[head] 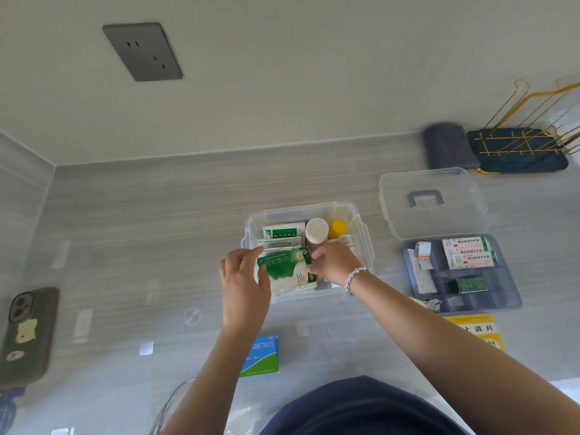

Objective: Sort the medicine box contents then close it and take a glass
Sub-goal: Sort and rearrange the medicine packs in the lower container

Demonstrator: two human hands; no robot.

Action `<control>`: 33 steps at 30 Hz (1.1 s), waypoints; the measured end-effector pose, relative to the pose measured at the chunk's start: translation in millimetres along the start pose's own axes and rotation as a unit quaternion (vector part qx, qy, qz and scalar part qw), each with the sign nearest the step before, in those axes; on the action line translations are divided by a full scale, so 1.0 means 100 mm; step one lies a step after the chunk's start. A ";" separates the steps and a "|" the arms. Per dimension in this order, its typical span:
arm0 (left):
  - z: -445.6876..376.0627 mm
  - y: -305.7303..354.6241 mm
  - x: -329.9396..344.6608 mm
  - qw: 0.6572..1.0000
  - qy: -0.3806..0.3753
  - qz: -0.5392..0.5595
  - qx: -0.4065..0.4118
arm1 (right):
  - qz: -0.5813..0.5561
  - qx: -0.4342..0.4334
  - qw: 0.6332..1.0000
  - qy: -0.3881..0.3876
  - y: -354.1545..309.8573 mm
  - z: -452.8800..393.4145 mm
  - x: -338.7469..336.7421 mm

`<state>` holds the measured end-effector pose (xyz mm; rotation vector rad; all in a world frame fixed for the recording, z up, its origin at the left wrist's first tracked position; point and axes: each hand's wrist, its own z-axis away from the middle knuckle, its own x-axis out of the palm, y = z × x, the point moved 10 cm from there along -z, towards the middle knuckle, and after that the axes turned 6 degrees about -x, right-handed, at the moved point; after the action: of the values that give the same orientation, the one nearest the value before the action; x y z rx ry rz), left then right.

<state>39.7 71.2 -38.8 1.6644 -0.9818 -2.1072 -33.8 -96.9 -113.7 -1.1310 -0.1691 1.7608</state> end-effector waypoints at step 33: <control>1.88 0.93 2.34 0.927 -0.334 0.090 -0.144 | -0.052 0.059 0.967 0.241 2.78 1.92 -0.83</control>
<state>-223.6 -73.7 -132.6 0.6836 -0.8787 -2.5783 -355.2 -230.3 -113.7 -1.3976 0.1670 1.3399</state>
